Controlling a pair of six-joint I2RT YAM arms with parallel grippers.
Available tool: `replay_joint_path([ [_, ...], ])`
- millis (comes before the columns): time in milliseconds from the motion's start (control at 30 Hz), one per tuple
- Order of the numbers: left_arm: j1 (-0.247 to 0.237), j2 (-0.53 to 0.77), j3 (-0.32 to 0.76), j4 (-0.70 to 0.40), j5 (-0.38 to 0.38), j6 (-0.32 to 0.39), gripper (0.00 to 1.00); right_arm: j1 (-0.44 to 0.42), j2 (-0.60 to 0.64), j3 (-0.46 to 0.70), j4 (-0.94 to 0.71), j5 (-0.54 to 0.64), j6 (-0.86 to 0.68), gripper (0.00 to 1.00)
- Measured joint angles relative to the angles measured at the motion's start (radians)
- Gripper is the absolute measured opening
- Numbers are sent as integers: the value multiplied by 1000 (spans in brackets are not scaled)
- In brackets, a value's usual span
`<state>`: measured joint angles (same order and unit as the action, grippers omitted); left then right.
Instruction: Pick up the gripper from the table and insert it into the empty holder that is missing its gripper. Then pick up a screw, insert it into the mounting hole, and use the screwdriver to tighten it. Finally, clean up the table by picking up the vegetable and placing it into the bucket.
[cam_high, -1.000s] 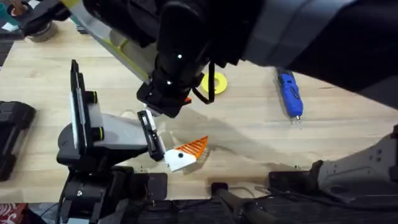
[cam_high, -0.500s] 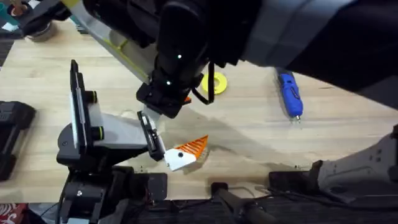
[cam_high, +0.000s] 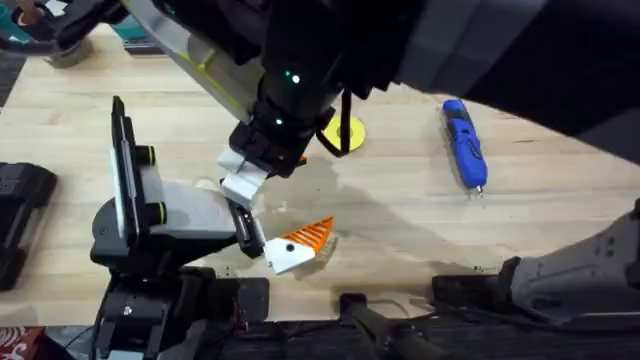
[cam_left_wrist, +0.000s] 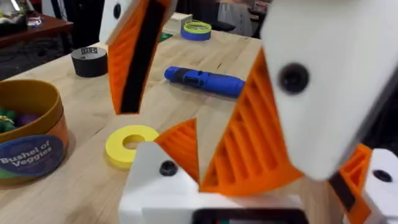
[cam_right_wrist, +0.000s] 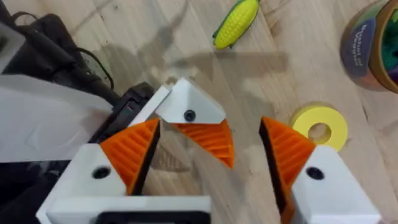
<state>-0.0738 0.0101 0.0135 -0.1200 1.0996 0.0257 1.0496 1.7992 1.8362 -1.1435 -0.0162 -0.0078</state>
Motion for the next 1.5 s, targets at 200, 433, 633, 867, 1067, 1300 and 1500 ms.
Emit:
replay_joint_path([
  [200,0,0,0,0,3,3,985,-4,-14,0,8,-10,0,998],
  [433,0,0,0,0,5,4,985,-62,-109,0,19,-42,0,998],
  [633,0,0,0,0,5,4,985,-130,-186,0,16,-42,-9,998],
  [867,0,0,0,0,5,4,985,-160,-275,-134,57,-48,-85,998],
  [1067,0,0,0,0,5,5,985,-224,-398,-322,123,-64,-168,998],
  [1300,0,0,0,0,5,4,985,-456,-571,-587,241,-365,-454,998],
  [1500,0,0,0,0,5,5,985,-624,-586,-731,276,-605,-636,998],
])
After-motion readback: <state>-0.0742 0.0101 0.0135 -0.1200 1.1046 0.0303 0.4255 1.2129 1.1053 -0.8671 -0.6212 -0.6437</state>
